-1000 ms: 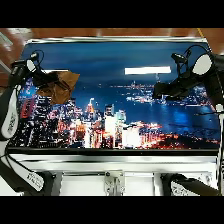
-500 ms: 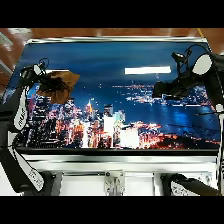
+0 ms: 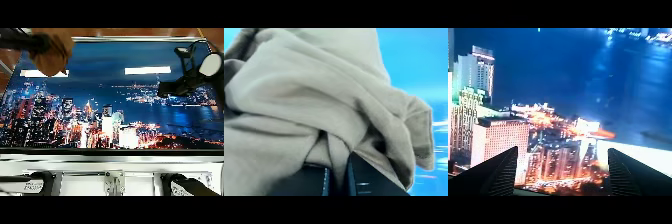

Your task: Fold the shirts.

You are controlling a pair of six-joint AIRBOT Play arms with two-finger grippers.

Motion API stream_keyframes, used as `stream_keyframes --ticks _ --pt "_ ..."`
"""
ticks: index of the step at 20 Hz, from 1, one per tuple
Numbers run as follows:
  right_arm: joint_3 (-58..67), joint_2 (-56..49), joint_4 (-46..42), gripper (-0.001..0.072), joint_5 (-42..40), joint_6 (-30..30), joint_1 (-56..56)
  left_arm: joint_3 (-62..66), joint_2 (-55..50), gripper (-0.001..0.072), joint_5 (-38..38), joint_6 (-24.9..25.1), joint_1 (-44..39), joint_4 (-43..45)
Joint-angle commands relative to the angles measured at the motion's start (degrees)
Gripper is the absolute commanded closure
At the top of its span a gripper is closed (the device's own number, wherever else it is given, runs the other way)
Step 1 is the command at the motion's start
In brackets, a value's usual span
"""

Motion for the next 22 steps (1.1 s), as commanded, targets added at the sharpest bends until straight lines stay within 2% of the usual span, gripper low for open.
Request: stream_keyframes --ticks 1,2,5,9,12,16,17,18,20,22 --pt "0.07 8.04 -3.85 0.0038 0.04 -1.25 -0.04 -1.92 14.12 0.0673 -4.85 -1.25 -10.10 -0.02" --pt "0.07 13.88 -7.63 0.0038 0.68 -1.22 -0.04 -5.62 17.57 0.0673 -7.69 -3.87 -18.25 -0.02" --pt "0.04 20.96 -12.94 0.0038 4.09 -1.18 -0.04 -14.32 17.99 0.0673 -7.06 -7.19 -31.45 0.02" --pt "-0.02 25.05 -16.00 0.0039 15.08 -1.18 -0.04 -34.18 15.61 0.0673 5.84 -14.36 -45.72 0.00" --pt "-0.20 24.98 -15.45 0.0038 18.21 -1.16 -0.04 -48.98 11.43 0.0672 18.80 -20.83 -51.60 -0.63" --pt "-1.73 24.96 -14.08 0.0040 15.56 1.46 -0.04 -53.20 3.98 0.0661 21.70 -21.81 -52.17 -5.60" --pt "-3.10 24.96 -12.87 0.0040 14.84 1.90 -0.04 -52.78 2.91 0.0458 21.68 -21.77 -51.82 -6.54" --pt "-4.59 24.96 -11.89 0.0040 14.03 2.21 -0.04 -52.26 2.43 0.0013 21.64 -22.01 -51.08 -7.63" --pt "-8.26 24.96 -11.08 0.0040 10.93 2.27 -0.04 -50.60 2.82 -0.0007 18.82 -22.75 -48.02 -8.09" --pt "-11.28 24.70 -11.50 0.0039 7.65 2.25 -0.04 -47.78 4.22 -0.0007 12.07 -19.63 -42.75 -7.93"
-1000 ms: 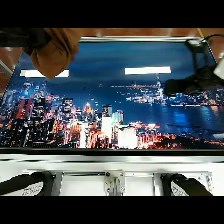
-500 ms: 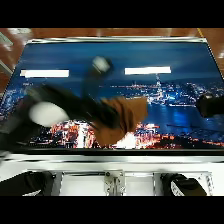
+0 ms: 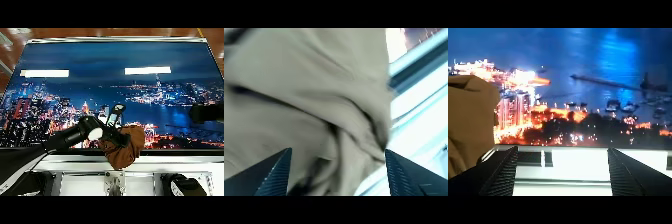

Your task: Fold the shirts.

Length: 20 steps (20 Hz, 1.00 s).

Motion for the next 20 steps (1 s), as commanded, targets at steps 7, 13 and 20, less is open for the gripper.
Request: stream_keyframes --ticks 7,13,20 --pt "-5.79 -12.02 15.63 0.0039 -4.22 -6.14 -17.29 -4.07 16.31 -0.0006 -23.17 11.56 27.12 -1.44" --pt "-16.55 -20.06 33.57 0.0039 -5.18 -12.07 -25.40 -33.77 23.06 -0.0006 -9.97 15.17 31.10 -22.25" --pt "-21.92 -25.27 33.48 0.0039 -9.57 -13.03 -20.98 -41.00 12.09 0.0019 6.64 26.25 23.26 -46.29"
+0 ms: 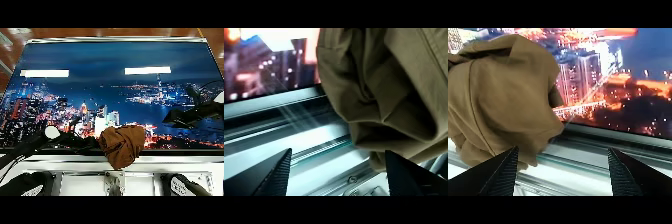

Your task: Fold the shirts.

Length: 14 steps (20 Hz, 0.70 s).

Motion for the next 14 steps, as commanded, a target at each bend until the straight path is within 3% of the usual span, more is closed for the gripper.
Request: stream_keyframes --ticks 1,4,6,7,9,10,12,14 --pt "-1.55 -2.73 1.14 0.0039 -2.40 -0.57 2.08 -2.27 -6.62 0.0019 7.32 7.80 -3.76 -14.36" --pt "-1.55 -4.33 0.28 0.0039 -2.54 -0.61 4.00 -1.11 -10.86 0.0029 7.78 11.08 -4.48 -17.09" --pt "-1.55 -4.68 0.33 0.0039 -3.21 -0.57 4.96 -0.15 -11.89 0.0130 8.72 11.43 -4.50 -17.14" --pt "-1.55 -4.68 0.35 0.0039 -3.56 -0.59 5.18 0.26 -12.20 0.0133 9.18 11.39 -4.50 -17.31" --pt "-1.55 -4.68 0.46 0.0039 -3.82 -0.44 5.27 0.44 -12.79 0.0403 10.12 11.39 -4.50 -18.23" --pt "-1.55 -4.68 0.42 0.0039 -3.80 -0.13 5.27 0.44 -13.14 0.0418 10.67 11.34 -4.50 -18.67" --pt "-1.99 -4.68 0.22 0.0039 -3.72 0.52 5.27 0.48 -13.49 0.0593 10.93 11.30 -4.50 -18.82" --pt "-4.55 -4.68 0.15 0.0039 -4.13 0.52 5.29 0.48 -13.33 0.0671 9.81 12.46 -4.50 -18.80"
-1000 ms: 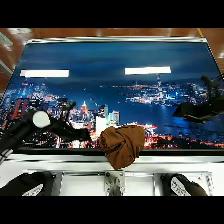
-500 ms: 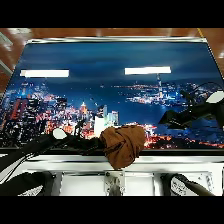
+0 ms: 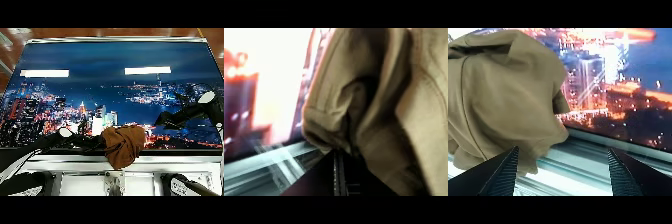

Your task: Fold the shirts.

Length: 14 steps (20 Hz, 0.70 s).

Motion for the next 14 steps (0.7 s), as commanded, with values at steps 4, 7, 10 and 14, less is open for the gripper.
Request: stream_keyframes --ticks 4,7,10,14 --pt "-10.29 -0.09 4.94 0.0039 -4.96 -0.55 0.17 0.11 0.85 0.0672 -1.11 2.58 0.11 -0.20" --pt "-15.39 -0.11 9.99 0.0039 -11.63 -0.63 0.17 0.09 1.99 0.0672 -1.20 2.56 0.11 0.15" --pt "-17.51 -2.12 14.16 0.0040 -15.17 -2.29 0.92 0.11 2.58 0.0672 -1.51 2.78 0.11 0.20" --pt "-17.49 -7.41 16.65 0.0052 -19.04 -4.20 8.87 0.11 2.67 0.0672 -1.57 2.75 0.11 0.17"
